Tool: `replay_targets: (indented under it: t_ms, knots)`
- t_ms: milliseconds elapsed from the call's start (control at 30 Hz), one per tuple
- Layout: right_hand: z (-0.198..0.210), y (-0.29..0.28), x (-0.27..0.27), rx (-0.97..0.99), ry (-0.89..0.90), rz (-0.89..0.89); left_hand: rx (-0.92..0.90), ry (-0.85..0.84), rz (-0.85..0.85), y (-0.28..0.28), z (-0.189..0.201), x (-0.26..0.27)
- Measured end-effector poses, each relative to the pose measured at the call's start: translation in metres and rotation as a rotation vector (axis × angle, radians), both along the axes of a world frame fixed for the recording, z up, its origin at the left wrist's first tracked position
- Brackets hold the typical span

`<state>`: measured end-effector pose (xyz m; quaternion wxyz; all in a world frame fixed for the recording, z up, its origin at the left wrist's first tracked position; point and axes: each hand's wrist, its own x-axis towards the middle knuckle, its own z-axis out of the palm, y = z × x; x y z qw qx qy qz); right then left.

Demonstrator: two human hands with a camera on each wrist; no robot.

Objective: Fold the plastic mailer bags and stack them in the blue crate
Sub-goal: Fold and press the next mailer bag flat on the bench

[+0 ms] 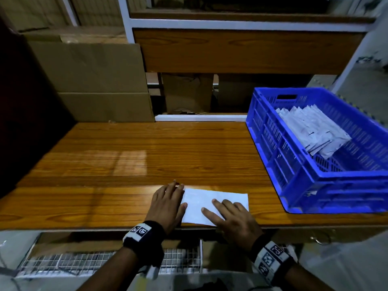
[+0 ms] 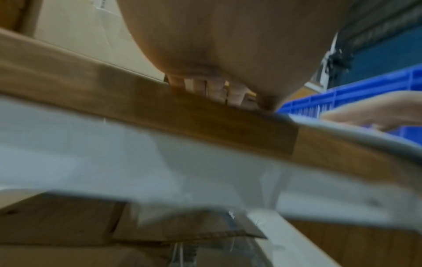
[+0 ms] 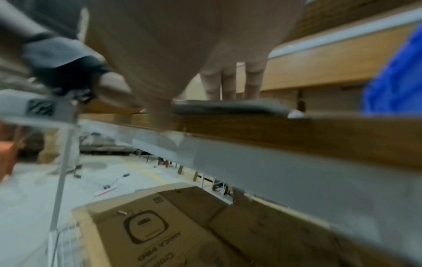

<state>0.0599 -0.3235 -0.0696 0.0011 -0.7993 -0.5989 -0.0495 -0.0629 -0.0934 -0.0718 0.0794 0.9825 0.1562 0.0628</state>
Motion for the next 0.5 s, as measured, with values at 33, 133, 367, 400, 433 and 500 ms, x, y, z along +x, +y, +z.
replay_targets:
  t_ms: [33,133,367,400,433,500]
  knots:
    - [0.0,0.001,-0.002,0.039,-0.043,0.016,-0.027,-0.015,0.017,0.003,0.004,-0.001]
    - [0.01,-0.004,-0.006,0.092,-0.078,0.051,-0.087,-0.093,0.039,0.013,0.016,-0.002]
    - [0.083,-0.005,-0.005,0.041,0.235,-0.096,-0.365,-0.405,0.07,0.034,0.049,0.015]
    - [0.087,-0.006,0.001,0.096,0.296,-0.124,-0.359,-0.427,0.047,0.035,0.054,0.02]
    - [0.093,-0.007,0.005,0.142,0.352,-0.17,-0.347,-0.435,0.015,0.035,0.058,0.028]
    - [0.104,-0.012,0.015,0.243,0.411,-0.256,-0.341,-0.423,-0.051,0.032,0.066,0.043]
